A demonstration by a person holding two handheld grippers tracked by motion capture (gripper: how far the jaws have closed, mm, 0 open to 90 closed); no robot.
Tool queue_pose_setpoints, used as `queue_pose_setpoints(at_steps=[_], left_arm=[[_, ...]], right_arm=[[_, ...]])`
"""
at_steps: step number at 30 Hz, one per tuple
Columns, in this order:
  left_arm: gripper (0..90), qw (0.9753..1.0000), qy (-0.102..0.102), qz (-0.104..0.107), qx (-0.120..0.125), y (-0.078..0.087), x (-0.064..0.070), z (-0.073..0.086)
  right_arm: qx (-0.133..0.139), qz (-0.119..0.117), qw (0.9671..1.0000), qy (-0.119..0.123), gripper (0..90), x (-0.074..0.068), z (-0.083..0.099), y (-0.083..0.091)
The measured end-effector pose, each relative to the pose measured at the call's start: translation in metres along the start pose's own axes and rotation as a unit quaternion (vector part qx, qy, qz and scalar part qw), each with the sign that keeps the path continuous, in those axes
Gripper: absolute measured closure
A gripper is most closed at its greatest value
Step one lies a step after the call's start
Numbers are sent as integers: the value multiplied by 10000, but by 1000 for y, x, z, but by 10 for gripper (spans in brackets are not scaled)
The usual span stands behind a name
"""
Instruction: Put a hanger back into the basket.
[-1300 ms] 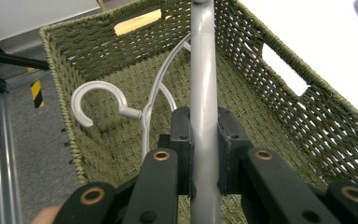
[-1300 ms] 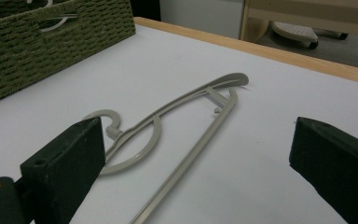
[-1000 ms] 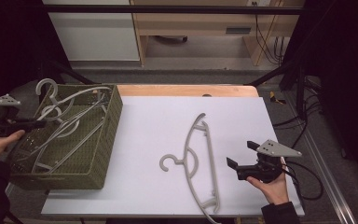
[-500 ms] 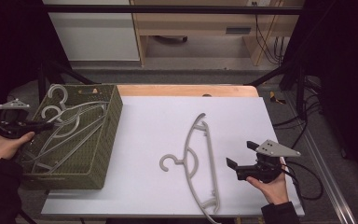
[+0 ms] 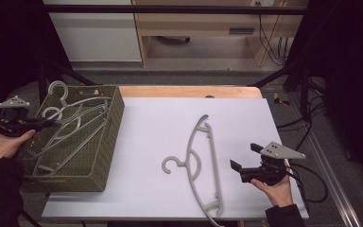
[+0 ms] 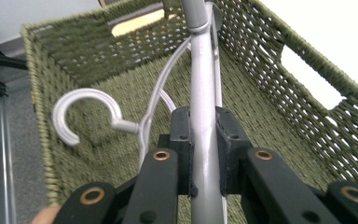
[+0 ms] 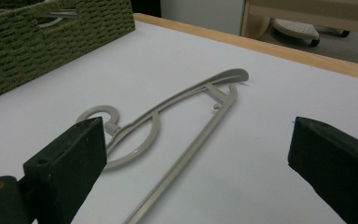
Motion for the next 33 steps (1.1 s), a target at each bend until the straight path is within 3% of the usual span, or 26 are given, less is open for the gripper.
queue_pose_setpoints(at_steps=[4,6,12,13,14,16,18,20,21,23,27,28,30,33], left_arm=[[796,9999,34,24,92,-5,-3,3],[796,9999,150,62,22,-15,-6,11],[793,9989,420,184,-55,-21,-12,26],[789,9986,467,188,-162,-23,-13,30],[776,9980,506,24,-377,-29,-15,38],[764,9974,556,-8,-465,-31,-16,41],[680,9971,671,-101,-351,-30,-18,47],[668,9971,682,-123,-326,-28,-18,48],[599,9974,643,-185,-261,-23,-17,49],[552,9974,666,-198,-212,-20,-16,48],[468,9973,721,-68,87,-11,-6,46],[408,9976,641,-101,232,-6,1,43],[352,9977,599,-139,285,-4,4,42],[323,9971,557,-96,509,4,14,37]], right_arm=[[12,-5,10000,-13,48,1,1,1],[32,3,10000,-46,49,1,0,2],[34,-5,10000,-31,48,1,0,2],[27,-7,10000,-30,48,1,0,1],[28,-8,10000,-32,48,1,0,1],[25,-13,10000,-15,48,1,0,1],[58,-5,10000,-30,48,0,-1,2],[53,4,10000,-22,49,1,-1,2],[50,12,10000,-29,49,1,-2,2],[41,9,10000,-14,49,1,-2,2],[2,9,10000,4,49,-2,-4,-1],[-15,21,10000,46,49,-3,-6,-2],[2,0,10000,28,47,-3,-8,-3],[-4,-2,10000,21,46,-4,-10,-4]])
Point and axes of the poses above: each handheld gripper's, and its own axes: y roughly backward along the jaws, z roughly out of its underside, x roughly to its right, the point moved 3 cm from there along -y, roughly forward along the jaws, and after that the axes turned 6 degrees about y, right-handed, at the moved point
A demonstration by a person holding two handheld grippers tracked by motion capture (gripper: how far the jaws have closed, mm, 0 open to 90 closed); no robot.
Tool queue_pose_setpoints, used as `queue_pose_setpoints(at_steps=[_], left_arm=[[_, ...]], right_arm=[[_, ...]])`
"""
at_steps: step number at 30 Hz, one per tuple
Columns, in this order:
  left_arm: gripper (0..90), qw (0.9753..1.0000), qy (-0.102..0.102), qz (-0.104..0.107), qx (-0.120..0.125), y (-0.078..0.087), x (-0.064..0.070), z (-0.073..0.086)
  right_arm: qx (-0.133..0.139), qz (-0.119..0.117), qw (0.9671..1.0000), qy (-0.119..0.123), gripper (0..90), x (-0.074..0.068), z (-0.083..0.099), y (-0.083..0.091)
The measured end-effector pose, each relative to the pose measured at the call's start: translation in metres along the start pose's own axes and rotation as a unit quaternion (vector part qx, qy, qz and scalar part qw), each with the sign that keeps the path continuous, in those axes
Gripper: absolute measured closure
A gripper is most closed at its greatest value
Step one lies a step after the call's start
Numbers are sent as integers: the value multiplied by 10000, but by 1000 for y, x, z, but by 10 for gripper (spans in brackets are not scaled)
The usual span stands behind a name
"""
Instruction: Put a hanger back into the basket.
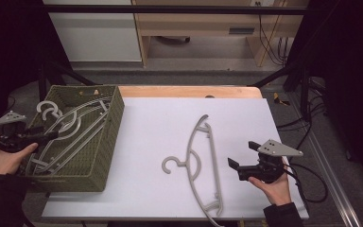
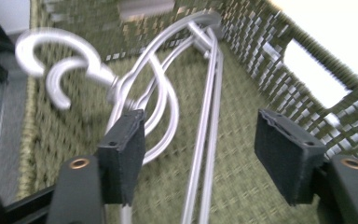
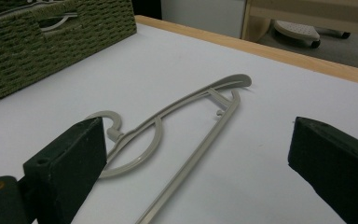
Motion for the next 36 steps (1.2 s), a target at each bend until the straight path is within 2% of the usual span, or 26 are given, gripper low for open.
queue_pose_setpoints(at_steps=[2,3,4,8,9,10,11,12,15,22,23,24,26,27,36], left_arm=[[306,9999,-79,49,104,5,10,-2],[287,9995,-142,152,226,9,22,-3],[275,9995,-142,152,226,9,22,-3],[251,9978,-268,407,446,13,48,-2],[242,9967,-293,540,522,13,61,-1],[233,9967,-293,540,522,13,61,-1],[230,9957,-323,650,569,12,73,0],[223,9957,-323,650,569,12,73,0],[219,9939,-348,806,671,10,90,1],[192,9907,-412,1083,718,6,126,6],[187,9897,-450,1149,722,4,135,8],[185,9897,-450,1149,722,4,135,8],[183,9889,-497,1209,702,0,146,11],[182,9889,-497,1209,702,0,146,11],[179,9859,-633,1422,616,-13,178,22]], right_arm=[[-5,25,10000,36,46,-1,-1,-1],[-4,22,10000,38,47,-2,-2,-1],[-4,22,10000,38,47,-2,-2,-1],[-20,31,10000,10,48,-2,-3,-1],[-35,45,10000,6,48,-3,-4,-1],[-35,45,10000,6,48,-3,-4,-1],[-48,47,10000,25,48,-3,-5,-2],[-48,47,10000,25,48,-3,-5,-2],[-79,43,9999,53,49,-5,-7,-3],[-115,19,9999,48,49,-6,-7,-4],[-108,17,9999,45,50,-6,-7,-4],[-108,17,9999,45,50,-6,-7,-4],[-117,25,9999,38,49,-6,-7,-5],[-117,25,9999,38,49,-6,-7,-5],[-140,36,9999,56,51,-7,-4,-5]])
Point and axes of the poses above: each handheld gripper's, and its own axes: y roughly backward along the jaws, z roughly out of its underside, x roughly to its right, the point moved 3 cm from there along -y, roughly forward along the jaws, and after that the axes turned 6 degrees about y, right-handed, at the moved point
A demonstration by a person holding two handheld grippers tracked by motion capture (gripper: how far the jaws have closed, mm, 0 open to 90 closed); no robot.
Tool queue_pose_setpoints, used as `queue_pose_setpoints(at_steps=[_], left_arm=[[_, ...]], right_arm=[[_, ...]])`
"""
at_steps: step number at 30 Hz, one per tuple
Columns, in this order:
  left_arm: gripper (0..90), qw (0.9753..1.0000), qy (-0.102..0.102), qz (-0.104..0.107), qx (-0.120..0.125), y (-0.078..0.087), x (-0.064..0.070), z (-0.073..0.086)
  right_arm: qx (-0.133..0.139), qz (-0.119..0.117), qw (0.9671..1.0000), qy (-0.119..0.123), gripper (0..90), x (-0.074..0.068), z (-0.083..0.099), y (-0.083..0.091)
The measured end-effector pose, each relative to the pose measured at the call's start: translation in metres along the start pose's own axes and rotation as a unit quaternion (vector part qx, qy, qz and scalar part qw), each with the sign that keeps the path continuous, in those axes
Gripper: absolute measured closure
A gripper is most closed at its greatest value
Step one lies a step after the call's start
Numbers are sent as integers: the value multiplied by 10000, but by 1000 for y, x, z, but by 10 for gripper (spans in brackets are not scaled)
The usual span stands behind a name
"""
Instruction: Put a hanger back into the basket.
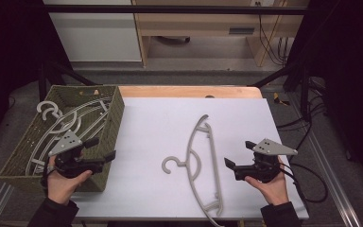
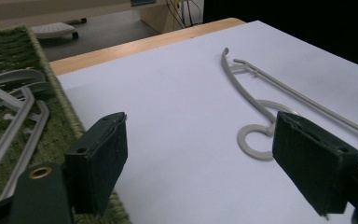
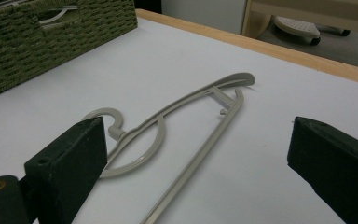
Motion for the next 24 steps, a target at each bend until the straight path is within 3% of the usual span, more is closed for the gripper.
queue_pose_setpoints(at_steps=[10,24], left_arm=[[179,9997,-99,207,-76,-17,27,6],[194,9975,-290,463,-450,-45,58,22]], right_arm=[[13,9,10000,26,52,-1,2,2],[-132,-30,9999,102,70,-4,4,-1]])
Point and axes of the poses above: each handheld gripper's, and its own axes: y roughly backward along the jaws, z roughly out of its underside, x roughly to its right, the point moved 3 cm from there along -y, roughly forward along the jaws, and after that the axes turned 6 degrees about y, right-handed, at the moved point
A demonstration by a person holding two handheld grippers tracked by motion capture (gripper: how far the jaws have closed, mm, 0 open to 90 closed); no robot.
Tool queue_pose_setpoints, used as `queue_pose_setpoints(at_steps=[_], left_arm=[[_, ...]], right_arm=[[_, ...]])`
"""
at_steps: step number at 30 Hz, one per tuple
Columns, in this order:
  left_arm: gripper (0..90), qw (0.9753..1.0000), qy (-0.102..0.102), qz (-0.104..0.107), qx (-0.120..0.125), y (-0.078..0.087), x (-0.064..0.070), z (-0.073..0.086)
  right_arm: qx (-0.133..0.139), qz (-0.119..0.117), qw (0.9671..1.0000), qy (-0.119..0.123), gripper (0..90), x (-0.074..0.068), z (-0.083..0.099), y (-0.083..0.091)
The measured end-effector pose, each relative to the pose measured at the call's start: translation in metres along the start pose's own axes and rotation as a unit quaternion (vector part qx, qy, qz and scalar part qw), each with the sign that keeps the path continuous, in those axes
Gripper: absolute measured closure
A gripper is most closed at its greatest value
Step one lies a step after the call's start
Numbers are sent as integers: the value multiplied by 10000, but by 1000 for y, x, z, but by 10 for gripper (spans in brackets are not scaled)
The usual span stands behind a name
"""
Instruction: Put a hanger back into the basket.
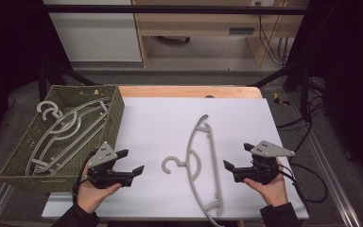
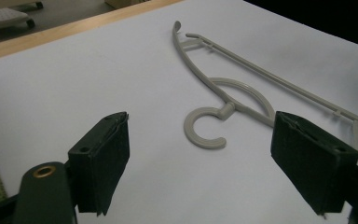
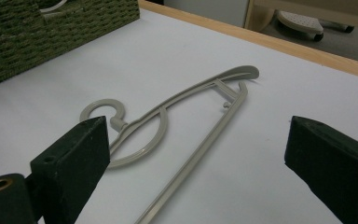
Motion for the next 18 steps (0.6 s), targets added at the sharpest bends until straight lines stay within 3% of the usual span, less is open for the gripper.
queue_pose_setpoints(at_steps=[8,18], left_arm=[[202,9998,-54,88,-142,-16,11,0],[220,9996,15,174,-231,-45,18,-17]], right_arm=[[-14,-23,10000,-6,72,-1,1,2],[-27,51,10000,-8,79,1,1,1]])
Point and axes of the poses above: each handheld gripper's, and its own axes: y roughly backward along the jaws, z roughly out of its underside, x roughly to its right, the point moved 3 cm from there along -y, roughly forward along the jaws, and after that the axes turned 6 degrees about y, right-handed, at the moved point
